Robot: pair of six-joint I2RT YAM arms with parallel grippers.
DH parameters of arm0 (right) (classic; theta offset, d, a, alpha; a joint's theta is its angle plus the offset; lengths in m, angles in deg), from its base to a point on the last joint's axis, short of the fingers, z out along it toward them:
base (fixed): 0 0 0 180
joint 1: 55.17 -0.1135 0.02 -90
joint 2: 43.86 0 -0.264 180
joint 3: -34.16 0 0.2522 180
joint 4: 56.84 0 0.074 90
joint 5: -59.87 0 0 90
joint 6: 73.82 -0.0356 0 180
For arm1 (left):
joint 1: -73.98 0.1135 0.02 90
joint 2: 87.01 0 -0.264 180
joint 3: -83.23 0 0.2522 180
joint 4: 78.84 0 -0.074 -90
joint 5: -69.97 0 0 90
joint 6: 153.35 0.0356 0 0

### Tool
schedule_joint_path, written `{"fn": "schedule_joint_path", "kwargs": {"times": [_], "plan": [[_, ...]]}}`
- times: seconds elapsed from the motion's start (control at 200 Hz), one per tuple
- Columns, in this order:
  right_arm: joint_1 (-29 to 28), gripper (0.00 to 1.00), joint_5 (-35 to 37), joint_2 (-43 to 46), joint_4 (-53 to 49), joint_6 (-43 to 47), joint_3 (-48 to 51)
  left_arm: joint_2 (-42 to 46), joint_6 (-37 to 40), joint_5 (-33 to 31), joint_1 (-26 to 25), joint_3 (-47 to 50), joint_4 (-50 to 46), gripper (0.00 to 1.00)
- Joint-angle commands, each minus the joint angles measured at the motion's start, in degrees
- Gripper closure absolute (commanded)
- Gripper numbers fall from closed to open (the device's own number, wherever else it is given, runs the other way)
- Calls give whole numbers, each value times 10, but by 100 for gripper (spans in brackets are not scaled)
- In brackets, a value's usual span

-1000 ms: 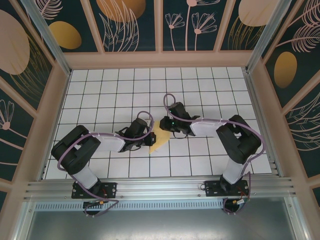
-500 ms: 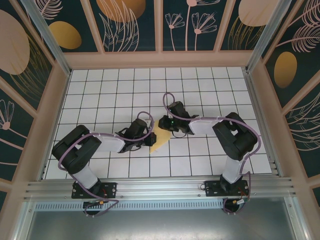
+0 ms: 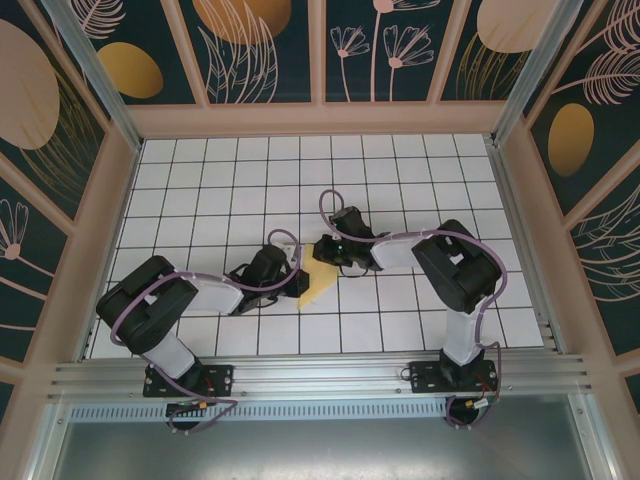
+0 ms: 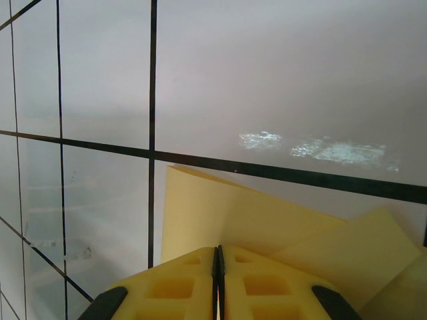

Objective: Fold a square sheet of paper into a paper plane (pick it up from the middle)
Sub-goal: Fourth fold the wing at the center of the table.

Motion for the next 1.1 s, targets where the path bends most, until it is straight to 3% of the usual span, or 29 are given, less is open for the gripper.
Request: {"fn": "schedule_joint_path", "kwargs": {"times": [0.0, 0.225, 0.52, 0.721, 1.096], "plan": [[-2, 87, 23, -16, -7, 2, 27, 23, -7, 14, 0, 15, -105, 85], [-4, 87, 13, -19, -3, 8, 28, 79, -8, 76, -1, -27, -105, 85], [-5, 88, 21, -19, -11, 10, 26, 19, -15, 113, -1, -28, -109, 89], [-4, 87, 30, -20, -23, 14, 25, 23, -32, 162, 0, 30, -83, 88], [-3, 87, 32, -32, -34, 22, 9, 83, -26, 132, -1, 108, -162, 87]]}}
